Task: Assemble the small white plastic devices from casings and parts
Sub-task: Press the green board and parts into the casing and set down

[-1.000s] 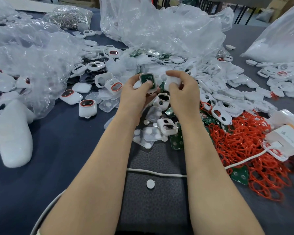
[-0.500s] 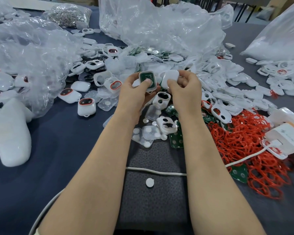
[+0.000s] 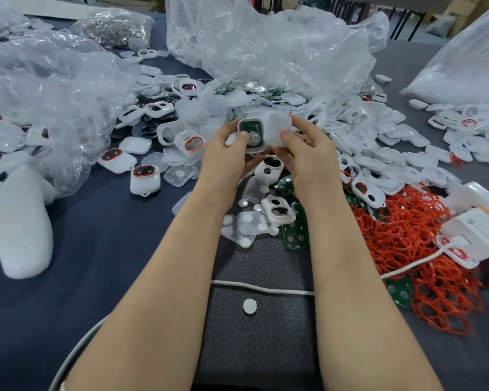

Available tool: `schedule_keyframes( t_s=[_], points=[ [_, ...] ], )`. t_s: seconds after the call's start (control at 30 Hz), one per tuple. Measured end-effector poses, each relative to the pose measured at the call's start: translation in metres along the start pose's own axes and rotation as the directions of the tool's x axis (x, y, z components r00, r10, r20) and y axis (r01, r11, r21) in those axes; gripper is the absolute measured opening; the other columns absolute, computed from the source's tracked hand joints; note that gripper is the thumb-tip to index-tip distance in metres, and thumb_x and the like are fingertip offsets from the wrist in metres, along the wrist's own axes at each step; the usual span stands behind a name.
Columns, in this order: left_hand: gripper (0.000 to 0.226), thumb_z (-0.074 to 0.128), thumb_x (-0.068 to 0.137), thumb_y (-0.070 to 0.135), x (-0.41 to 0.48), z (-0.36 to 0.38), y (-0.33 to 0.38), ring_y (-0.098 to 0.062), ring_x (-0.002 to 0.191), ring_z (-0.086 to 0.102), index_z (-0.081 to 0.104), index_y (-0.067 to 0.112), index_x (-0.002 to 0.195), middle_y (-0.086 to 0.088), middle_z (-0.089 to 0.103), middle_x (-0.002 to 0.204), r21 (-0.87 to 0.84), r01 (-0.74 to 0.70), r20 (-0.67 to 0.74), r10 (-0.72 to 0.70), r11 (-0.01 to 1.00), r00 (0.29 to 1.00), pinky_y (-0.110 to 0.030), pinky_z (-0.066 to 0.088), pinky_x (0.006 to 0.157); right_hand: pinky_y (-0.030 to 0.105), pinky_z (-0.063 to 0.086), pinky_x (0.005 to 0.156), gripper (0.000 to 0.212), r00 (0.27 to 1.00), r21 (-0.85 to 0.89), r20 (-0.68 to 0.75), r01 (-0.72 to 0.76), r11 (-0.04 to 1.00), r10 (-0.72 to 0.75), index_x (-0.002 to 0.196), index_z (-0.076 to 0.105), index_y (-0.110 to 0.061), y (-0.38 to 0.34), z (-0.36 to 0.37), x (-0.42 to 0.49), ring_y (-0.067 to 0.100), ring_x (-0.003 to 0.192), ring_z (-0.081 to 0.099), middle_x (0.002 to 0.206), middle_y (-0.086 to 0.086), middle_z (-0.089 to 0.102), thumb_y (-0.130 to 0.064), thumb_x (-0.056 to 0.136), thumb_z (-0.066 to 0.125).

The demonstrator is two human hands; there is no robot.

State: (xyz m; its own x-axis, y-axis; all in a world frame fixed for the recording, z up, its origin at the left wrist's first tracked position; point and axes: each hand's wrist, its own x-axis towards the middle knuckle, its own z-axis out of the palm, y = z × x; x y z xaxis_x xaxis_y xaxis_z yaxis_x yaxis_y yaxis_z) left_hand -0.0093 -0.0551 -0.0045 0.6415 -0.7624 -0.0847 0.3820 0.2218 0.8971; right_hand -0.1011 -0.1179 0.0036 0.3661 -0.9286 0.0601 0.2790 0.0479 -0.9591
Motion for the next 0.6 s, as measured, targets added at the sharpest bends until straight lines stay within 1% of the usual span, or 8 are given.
schedule_keyframes(
  t_s=[0.07, 0.13, 0.17, 0.23, 0.3, 0.37, 0.47, 0.6],
  points=[
    [0.027, 0.041, 0.100, 0.005, 0.0001, -0.0001, -0.0002, -0.020, 0.077, 0.071, 0.053, 0.007, 0.124, -0.015, 0.067, 0.102, 0.011, 0.001, -0.005, -0.001, 1.000, 1.000, -0.023, 0.057, 0.069, 0.019, 0.052, 0.064, 0.028, 0.997, -0.054, -0.068, 0.017, 0.998, -0.021, 0.112, 0.060, -0.020, -0.0008, -0.0021, -0.0002, 0.009, 0.072, 0.060, 0.088, 0.001, 0.058, 0.000, 0.093, 0.054],
    [0.026, 0.042, 0.101, 0.005, -0.0003, -0.0001, 0.0001, -0.021, 0.078, 0.071, 0.051, 0.009, 0.125, -0.019, 0.066, 0.109, 0.000, 0.007, -0.010, -0.007, 1.000, 1.000, -0.024, 0.058, 0.071, 0.022, 0.049, 0.061, 0.031, 0.989, -0.222, -0.113, 0.073, 0.972, -0.100, 0.101, 0.064, -0.026, -0.0007, -0.0031, -0.0021, 0.008, 0.065, 0.053, 0.085, -0.001, 0.057, -0.001, 0.091, 0.050],
    [0.025, 0.042, 0.101, 0.005, -0.0005, -0.0001, 0.0002, -0.021, 0.078, 0.071, 0.051, 0.010, 0.123, -0.019, 0.065, 0.110, -0.005, 0.010, -0.014, -0.010, 1.000, 1.000, -0.024, 0.058, 0.071, 0.023, 0.046, 0.058, 0.031, 0.982, -0.325, -0.116, 0.104, 0.940, -0.148, 0.097, 0.066, -0.027, 0.0000, -0.0030, -0.0030, 0.007, 0.060, 0.049, 0.084, -0.004, 0.058, -0.002, 0.089, 0.049],
    [0.024, 0.042, 0.101, 0.005, -0.0005, -0.0002, 0.0005, -0.021, 0.080, 0.071, 0.050, 0.010, 0.123, -0.019, 0.065, 0.110, -0.002, 0.009, -0.016, -0.009, 1.000, 1.000, -0.024, 0.058, 0.072, 0.020, 0.042, 0.056, 0.028, 0.971, -0.502, -0.076, 0.158, 0.850, -0.225, 0.092, 0.068, -0.025, 0.0015, -0.0003, -0.0053, 0.003, 0.055, 0.046, 0.090, -0.005, 0.064, -0.006, 0.088, 0.048],
    [0.028, 0.042, 0.100, 0.004, -0.0001, -0.0004, 0.0003, -0.024, 0.087, 0.071, 0.049, 0.008, 0.127, -0.019, 0.065, 0.111, 0.013, 0.008, -0.016, -0.008, 1.000, 1.000, -0.025, 0.058, 0.076, 0.022, 0.047, 0.069, 0.023, 0.968, -0.603, -0.013, 0.194, 0.774, -0.253, 0.093, 0.068, -0.023, 0.0029, 0.0041, -0.0071, 0.006, 0.071, 0.054, 0.103, 0.006, 0.065, -0.009, 0.088, 0.050],
    [0.031, 0.042, 0.100, 0.003, 0.0002, -0.0004, 0.0003, -0.021, 0.085, 0.070, 0.048, 0.007, 0.130, -0.017, 0.065, 0.109, 0.016, 0.005, -0.024, -0.005, 1.000, 1.000, -0.026, 0.058, 0.078, 0.023, 0.048, 0.083, 0.019, 0.966, -0.646, 0.027, 0.213, 0.733, -0.257, 0.098, 0.068, -0.020, 0.0030, 0.0063, -0.0081, 0.011, 0.084, 0.057, 0.111, 0.010, 0.061, -0.011, 0.089, 0.053],
    [0.032, 0.042, 0.100, 0.002, -0.0002, 0.0001, 0.0009, -0.013, 0.075, 0.069, 0.049, 0.007, 0.130, -0.012, 0.065, 0.102, 0.008, 0.002, -0.030, -0.001, 1.000, 1.000, -0.023, 0.058, 0.074, 0.014, 0.042, 0.082, 0.015, 0.963, -0.677, 0.048, 0.228, 0.700, -0.267, 0.102, 0.069, -0.018, 0.0041, 0.0068, -0.0085, 0.005, 0.083, 0.051, 0.114, 0.009, 0.058, -0.017, 0.089, 0.060],
    [0.031, 0.044, 0.099, 0.003, 0.0005, 0.0000, 0.0011, -0.015, 0.079, 0.067, 0.050, 0.006, 0.129, -0.010, 0.065, 0.100, 0.001, 0.012, -0.028, -0.012, 1.000, 1.000, -0.022, 0.058, 0.071, 0.011, 0.034, 0.080, 0.014, 0.955, -0.713, 0.080, 0.255, 0.653, -0.287, 0.100, 0.069, -0.015, 0.0060, 0.0062, -0.0093, 0.006, 0.089, 0.047, 0.111, 0.009, 0.060, -0.022, 0.089, 0.064]
  ],
)
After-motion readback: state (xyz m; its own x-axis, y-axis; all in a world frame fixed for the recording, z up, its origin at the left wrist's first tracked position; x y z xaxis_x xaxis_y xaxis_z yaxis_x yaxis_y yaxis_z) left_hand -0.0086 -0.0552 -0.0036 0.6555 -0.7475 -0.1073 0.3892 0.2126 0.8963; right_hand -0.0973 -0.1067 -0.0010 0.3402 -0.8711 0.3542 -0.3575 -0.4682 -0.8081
